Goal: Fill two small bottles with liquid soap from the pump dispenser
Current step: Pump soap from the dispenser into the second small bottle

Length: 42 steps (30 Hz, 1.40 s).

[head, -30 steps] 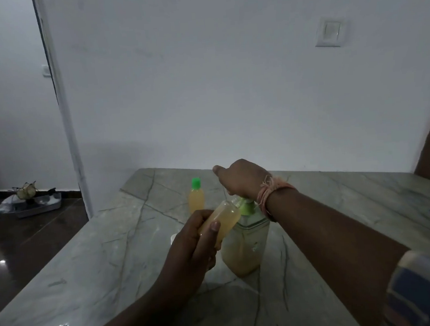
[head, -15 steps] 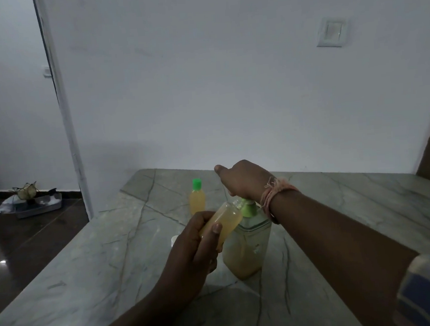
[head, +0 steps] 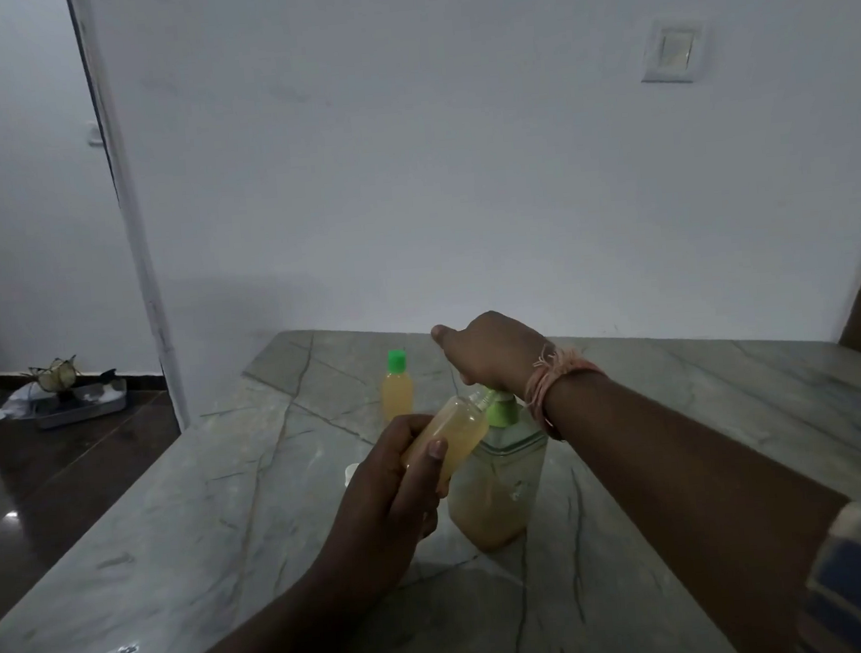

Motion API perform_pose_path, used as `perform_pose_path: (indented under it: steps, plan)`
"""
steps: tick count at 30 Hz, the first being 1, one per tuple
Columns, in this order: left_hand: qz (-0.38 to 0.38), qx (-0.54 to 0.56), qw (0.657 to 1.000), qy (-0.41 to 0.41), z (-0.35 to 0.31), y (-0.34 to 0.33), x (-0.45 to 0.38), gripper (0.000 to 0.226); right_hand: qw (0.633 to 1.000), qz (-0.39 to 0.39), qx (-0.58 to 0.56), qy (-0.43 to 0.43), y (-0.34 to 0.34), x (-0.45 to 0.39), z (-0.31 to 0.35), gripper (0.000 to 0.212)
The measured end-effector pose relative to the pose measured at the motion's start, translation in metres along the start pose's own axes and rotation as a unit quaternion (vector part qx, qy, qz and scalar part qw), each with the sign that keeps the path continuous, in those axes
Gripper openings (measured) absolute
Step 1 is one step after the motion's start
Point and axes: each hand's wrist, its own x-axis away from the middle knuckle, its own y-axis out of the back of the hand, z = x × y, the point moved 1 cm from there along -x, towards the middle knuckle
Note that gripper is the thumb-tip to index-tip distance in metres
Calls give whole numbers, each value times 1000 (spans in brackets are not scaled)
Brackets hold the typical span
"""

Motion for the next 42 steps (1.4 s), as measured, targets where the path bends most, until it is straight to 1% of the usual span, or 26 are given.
perform_pose_path:
  steps: [3,6,8,12,14,17,20,22,27,31,33,36,39,42]
  plan:
    - [1,7,1000,0,0,-1,0,30,1000,15,20,9,6,5,5,61]
    - [1,-3,1000,5,0,0,-1,28,999,-29,-41,9,3,1,-1,59]
    - [2,-12,1000,1,2,1,-2,27,998,-39,-55,-2,-2,-1,-4,56]
    - [1,-31,1000,-2,2,1,-2,28,999,-19,-25,-9,-2,1,-2,52]
    - [0,-35,999,1,2,1,-1,31,1000,-7,-8,-6,1,4,1,54]
    - [2,-31,1000,1,1,0,0,27,1000,14,21,5,8,8,5,60]
    - [2,-28,1000,2,1,1,-1,25,1000,-22,-12,11,6,3,2,58]
    - [2,-27,1000,2,1,0,-2,27,998,-43,-43,-5,1,1,-1,56]
    - [1,-17,1000,2,2,0,-2,29,1000,-20,-16,-18,-3,1,0,55]
    - [3,-9,1000,2,0,0,0,29,1000,25,5,-3,8,7,4,57]
    - [2,-3,1000,2,1,1,0,29,1000,23,-12,-2,11,8,4,57]
    - [6,-4,1000,3,1,2,-1,28,998,-8,-65,-9,4,4,-2,53]
    - [3,-4,1000,6,3,0,-1,26,1000,1,-21,-15,-3,1,-1,45]
    - [-3,-4,1000,11,4,0,-2,19,1000,14,14,-14,-2,2,2,47]
